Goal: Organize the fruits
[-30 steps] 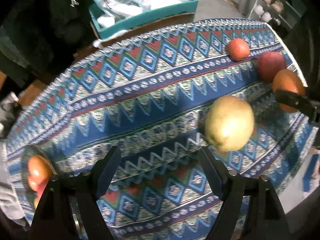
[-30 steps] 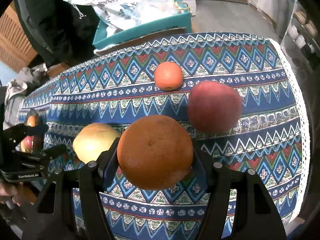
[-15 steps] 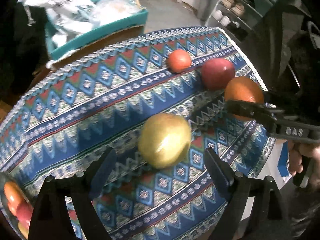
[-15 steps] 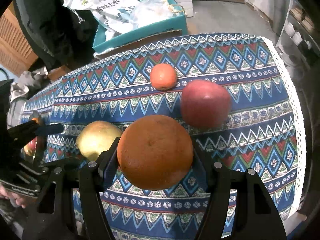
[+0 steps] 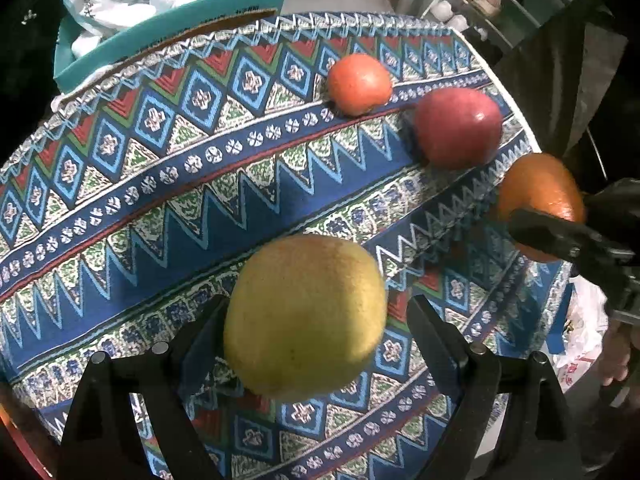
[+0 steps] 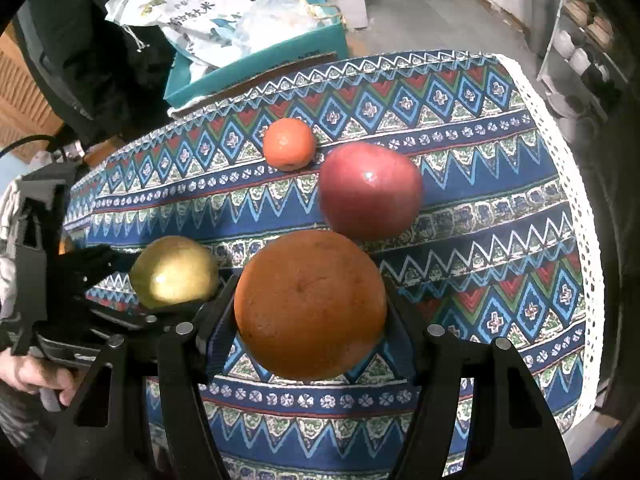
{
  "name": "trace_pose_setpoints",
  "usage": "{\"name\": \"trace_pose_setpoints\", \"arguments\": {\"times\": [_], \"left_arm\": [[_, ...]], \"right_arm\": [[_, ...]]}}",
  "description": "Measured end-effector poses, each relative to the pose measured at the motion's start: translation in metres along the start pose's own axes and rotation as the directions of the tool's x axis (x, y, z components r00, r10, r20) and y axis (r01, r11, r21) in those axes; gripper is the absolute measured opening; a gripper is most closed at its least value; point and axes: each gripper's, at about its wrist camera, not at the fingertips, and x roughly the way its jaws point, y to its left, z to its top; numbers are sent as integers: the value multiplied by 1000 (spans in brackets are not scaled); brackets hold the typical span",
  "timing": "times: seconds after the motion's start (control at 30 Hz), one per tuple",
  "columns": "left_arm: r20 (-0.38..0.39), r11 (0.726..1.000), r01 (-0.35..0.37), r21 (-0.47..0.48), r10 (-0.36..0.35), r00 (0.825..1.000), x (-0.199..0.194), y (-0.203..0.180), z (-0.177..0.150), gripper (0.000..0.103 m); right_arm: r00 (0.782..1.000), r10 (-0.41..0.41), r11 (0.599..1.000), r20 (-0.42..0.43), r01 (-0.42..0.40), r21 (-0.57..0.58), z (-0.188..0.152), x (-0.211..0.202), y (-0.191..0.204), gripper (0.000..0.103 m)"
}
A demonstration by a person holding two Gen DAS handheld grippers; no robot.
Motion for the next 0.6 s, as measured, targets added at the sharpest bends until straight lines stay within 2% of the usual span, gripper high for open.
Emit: {"name": "trace_pose_setpoints", "arguments": {"times": [0.1, 0.2, 0.3, 0.47, 0.6], "left_arm": [[-7, 1000, -10, 2, 10, 1000, 9, -1, 0, 90], [18, 999, -29, 29, 29, 999, 10, -5, 1, 90], [37, 998, -43, 43, 41, 998, 11, -8, 1, 75], [51, 997, -44, 63, 41, 998, 8, -8, -4, 75], [60, 995, -72, 71, 68, 996, 1, -5, -14, 75]], "right_arm": [[1000, 3, 1000, -4, -3, -5, 1, 3, 1, 65], [1000, 4, 1000, -8, -4, -9, 1, 5, 4, 66], [1000, 4, 1000, -11, -4, -12, 1, 7, 6, 66], [1000, 1, 1000, -14, -1, -17, 2, 9, 9, 65], [1000, 0, 1000, -11, -1, -28, 3, 8, 13, 65]]}}
